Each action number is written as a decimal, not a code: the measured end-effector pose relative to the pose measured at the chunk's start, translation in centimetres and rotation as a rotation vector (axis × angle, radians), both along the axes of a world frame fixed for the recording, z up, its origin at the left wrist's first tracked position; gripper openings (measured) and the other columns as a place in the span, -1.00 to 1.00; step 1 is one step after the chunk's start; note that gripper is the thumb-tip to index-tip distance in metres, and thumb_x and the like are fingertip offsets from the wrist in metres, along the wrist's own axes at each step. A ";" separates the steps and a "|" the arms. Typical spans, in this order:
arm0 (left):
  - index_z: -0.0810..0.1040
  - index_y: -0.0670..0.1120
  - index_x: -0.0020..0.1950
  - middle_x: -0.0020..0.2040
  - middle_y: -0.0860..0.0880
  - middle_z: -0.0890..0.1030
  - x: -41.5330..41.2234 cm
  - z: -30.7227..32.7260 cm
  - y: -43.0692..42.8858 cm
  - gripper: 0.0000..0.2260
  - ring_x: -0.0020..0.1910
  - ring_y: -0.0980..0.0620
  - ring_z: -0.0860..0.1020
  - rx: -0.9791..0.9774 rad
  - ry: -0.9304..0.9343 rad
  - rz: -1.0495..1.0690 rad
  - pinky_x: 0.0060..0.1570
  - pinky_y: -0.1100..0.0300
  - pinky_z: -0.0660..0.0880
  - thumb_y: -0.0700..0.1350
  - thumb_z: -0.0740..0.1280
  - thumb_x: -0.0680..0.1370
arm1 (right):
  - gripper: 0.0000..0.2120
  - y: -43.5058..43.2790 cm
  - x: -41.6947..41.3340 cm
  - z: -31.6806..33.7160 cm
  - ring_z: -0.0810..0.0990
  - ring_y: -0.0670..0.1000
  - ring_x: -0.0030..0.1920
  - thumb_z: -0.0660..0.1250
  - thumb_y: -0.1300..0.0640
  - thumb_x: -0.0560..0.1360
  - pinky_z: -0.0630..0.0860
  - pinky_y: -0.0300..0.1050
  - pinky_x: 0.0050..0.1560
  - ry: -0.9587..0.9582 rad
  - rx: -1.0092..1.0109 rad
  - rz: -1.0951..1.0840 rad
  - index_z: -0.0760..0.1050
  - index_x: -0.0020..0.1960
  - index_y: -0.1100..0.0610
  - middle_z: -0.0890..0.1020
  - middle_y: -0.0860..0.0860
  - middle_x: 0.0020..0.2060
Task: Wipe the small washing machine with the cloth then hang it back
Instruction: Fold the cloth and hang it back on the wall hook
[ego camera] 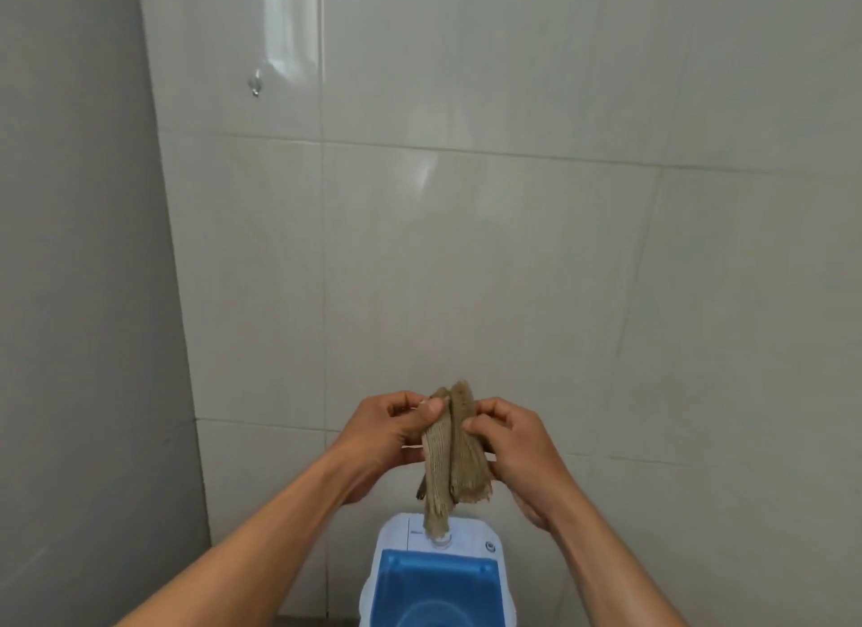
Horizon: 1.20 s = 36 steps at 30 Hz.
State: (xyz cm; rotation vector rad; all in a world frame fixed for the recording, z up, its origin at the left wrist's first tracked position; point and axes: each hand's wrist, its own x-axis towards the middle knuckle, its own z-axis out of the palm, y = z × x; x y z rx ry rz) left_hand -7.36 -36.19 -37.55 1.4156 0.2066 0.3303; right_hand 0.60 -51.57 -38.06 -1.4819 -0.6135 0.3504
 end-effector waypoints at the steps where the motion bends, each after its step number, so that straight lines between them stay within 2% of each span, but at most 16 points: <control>1: 0.59 -0.27 0.03 -0.21 -0.11 0.66 -0.2 0.9 0.3 -0.77 -0.25 0.02 0.63 0.034 -0.006 0.010 -0.20 0.16 0.57 -0.10 0.39 0.54 | -0.84 0.3 -0.1 0.9 0.66 0.15 -0.14 0.24 0.26 0.52 0.61 0.18 -0.13 0.009 0.007 -0.015 0.61 -0.06 0.18 0.68 0.24 -0.12; 4: 0.61 -0.24 0.02 -0.18 -0.11 0.63 -0.7 3.0 1.5 -0.81 -0.22 0.02 0.60 0.219 -0.034 0.051 -0.17 0.14 0.57 -0.12 0.32 0.60 | -0.74 1.2 -0.1 2.7 0.58 0.14 -0.13 0.14 0.33 0.47 0.53 0.05 -0.23 0.122 0.059 0.017 0.56 0.03 0.21 0.64 0.26 -0.08; 5: 0.62 -0.21 0.00 -0.18 -0.10 0.63 -1.1 3.9 1.9 -0.82 -0.22 0.03 0.58 0.288 -0.044 0.073 -0.15 0.11 0.57 -0.12 0.30 0.61 | -0.71 1.6 -0.1 3.4 0.57 0.16 -0.10 0.13 0.34 0.45 0.54 0.06 -0.18 0.157 0.082 0.033 0.55 0.07 0.23 0.63 0.28 -0.02; 8: 0.61 -0.16 -0.01 -0.13 -0.13 0.64 -1.8 5.9 3.0 -0.80 -0.18 0.01 0.58 0.464 -0.031 0.155 -0.05 -0.02 0.59 -0.08 0.26 0.63 | -0.71 2.5 -0.1 5.7 0.62 0.21 0.10 0.19 0.18 0.55 0.54 0.20 0.18 0.220 0.153 0.117 0.52 0.17 0.32 0.62 0.31 0.11; 9: 0.60 -0.15 -0.01 -0.09 -0.15 0.64 -1.9 6.5 3.4 -0.80 -0.16 0.00 0.58 0.523 -0.027 0.185 -0.03 -0.04 0.59 -0.06 0.24 0.63 | -0.69 2.7 0.0 6.2 0.63 0.19 0.12 0.24 0.11 0.57 0.52 0.21 0.21 0.185 0.135 0.141 0.52 0.18 0.30 0.64 0.26 0.10; 11: 0.56 -0.09 0.00 -0.07 -0.12 0.62 -2.4 7.9 4.3 -0.83 -0.15 0.00 0.56 0.665 -0.032 0.254 -0.07 0.00 0.56 -0.05 0.22 0.63 | -0.76 3.3 0.1 7.7 0.66 0.09 0.08 0.33 0.11 0.54 0.55 0.15 0.19 0.018 0.030 0.113 0.56 0.15 0.19 0.68 0.13 0.07; 14: 0.45 -0.03 0.02 -0.08 -0.13 0.58 -3.1 9.8 5.6 -0.93 -0.24 0.01 0.48 0.793 -0.069 0.339 -0.28 0.16 0.44 -0.13 0.18 0.64 | -0.83 4.2 0.2 9.7 0.67 -0.03 0.04 0.34 0.15 0.52 0.57 0.07 0.17 -0.169 -0.072 0.065 0.61 0.09 0.05 0.71 -0.03 -0.01; 16: 0.44 -0.02 -0.04 -0.11 -0.14 0.57 -3.6 10.8 6.6 -0.83 -0.30 0.01 0.44 0.873 -0.081 0.360 -0.41 0.20 0.38 -0.25 0.13 0.63 | -0.85 5.1 0.2 11.1 0.67 -0.05 0.01 0.34 0.14 0.52 0.58 0.08 0.15 -0.232 -0.113 0.063 0.60 0.07 0.02 0.70 -0.05 -0.03; 18: 0.50 -0.02 -0.14 -0.13 -0.10 0.56 -3.9 11.8 7.4 -0.70 -0.28 0.01 0.46 0.937 -0.074 0.363 -0.40 0.25 0.37 -0.35 0.09 0.58 | -0.87 5.9 0.3 12.3 0.68 -0.02 -0.01 0.35 0.14 0.52 0.60 0.10 0.11 -0.274 -0.126 0.068 0.60 0.05 0.04 0.70 -0.02 -0.04; 22: 0.58 -0.03 -0.06 -0.09 0.01 0.57 -4.0 14.0 9.4 -0.74 -0.16 0.09 0.51 0.974 -0.068 0.424 -0.27 0.27 0.37 -0.23 0.12 0.62 | -0.89 8.4 1.1 15.0 0.70 0.04 -0.04 0.37 0.18 0.50 0.62 0.15 0.07 -0.283 -0.095 0.084 0.63 0.01 0.11 0.71 0.05 -0.07; 26: 0.57 0.05 -0.06 -0.06 0.08 0.60 -3.7 16.0 11.6 -0.98 -0.09 0.11 0.55 1.043 -0.086 0.467 -0.18 0.23 0.46 -0.04 0.35 0.53 | -0.91 11.1 2.0 17.5 0.69 0.05 -0.03 0.38 0.20 0.48 0.61 0.14 0.09 -0.319 -0.070 0.080 0.63 -0.03 0.10 0.71 0.06 -0.08; 31: 0.57 0.08 -0.13 -0.10 0.04 0.61 -3.0 19.0 14.7 -0.91 -0.12 0.02 0.57 1.009 -0.095 0.523 -0.15 0.09 0.55 -0.12 0.38 0.53 | -0.91 13.9 2.8 20.5 0.68 0.10 -0.05 0.37 0.26 0.46 0.63 0.11 0.03 -0.403 -0.088 0.077 0.61 -0.09 0.11 0.69 0.09 -0.11; 36: 0.59 0.08 -0.16 -0.12 0.02 0.61 -1.8 21.6 17.8 -0.84 -0.19 0.05 0.54 1.035 -0.111 0.575 -0.29 0.22 0.47 -0.17 0.35 0.55 | -0.96 16.9 4.3 22.8 0.67 0.15 -0.10 0.39 0.26 0.39 0.62 0.14 0.02 -0.515 -0.097 0.030 0.61 -0.20 0.16 0.67 0.11 -0.21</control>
